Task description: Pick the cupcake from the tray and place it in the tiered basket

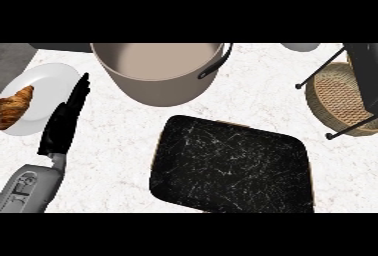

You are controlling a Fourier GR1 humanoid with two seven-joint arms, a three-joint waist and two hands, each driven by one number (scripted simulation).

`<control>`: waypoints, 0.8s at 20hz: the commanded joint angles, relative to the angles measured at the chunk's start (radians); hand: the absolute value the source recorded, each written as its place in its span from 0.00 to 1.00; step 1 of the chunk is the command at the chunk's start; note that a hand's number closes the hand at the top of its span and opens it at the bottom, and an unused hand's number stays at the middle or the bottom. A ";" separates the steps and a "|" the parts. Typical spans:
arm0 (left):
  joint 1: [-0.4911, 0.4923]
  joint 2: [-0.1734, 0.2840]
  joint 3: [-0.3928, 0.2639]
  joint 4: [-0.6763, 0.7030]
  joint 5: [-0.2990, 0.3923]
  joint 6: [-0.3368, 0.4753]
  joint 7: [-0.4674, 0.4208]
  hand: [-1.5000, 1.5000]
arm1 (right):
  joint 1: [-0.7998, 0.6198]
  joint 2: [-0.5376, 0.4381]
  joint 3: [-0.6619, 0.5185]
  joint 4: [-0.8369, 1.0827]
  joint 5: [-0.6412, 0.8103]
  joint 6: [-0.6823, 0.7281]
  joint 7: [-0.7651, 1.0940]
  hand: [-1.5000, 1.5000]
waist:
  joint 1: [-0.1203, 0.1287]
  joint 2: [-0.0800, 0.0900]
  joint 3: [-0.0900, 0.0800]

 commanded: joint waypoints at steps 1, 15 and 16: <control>0.023 -0.014 -0.007 -0.008 -0.012 0.017 -0.002 0.50 | -0.033 -0.048 -0.002 0.097 0.069 0.110 0.189 1.00 | -0.005 -0.005 0.000; 0.071 0.011 0.065 -0.022 0.010 -0.004 -0.006 0.50 | 0.039 -0.068 -0.105 0.157 0.031 0.074 0.062 1.00 | -0.058 -0.025 0.002; 0.043 0.015 0.054 -0.041 -0.004 -0.003 0.032 0.50 | 0.025 -0.076 -0.120 0.153 0.022 0.067 0.068 1.00 | -0.054 -0.023 0.003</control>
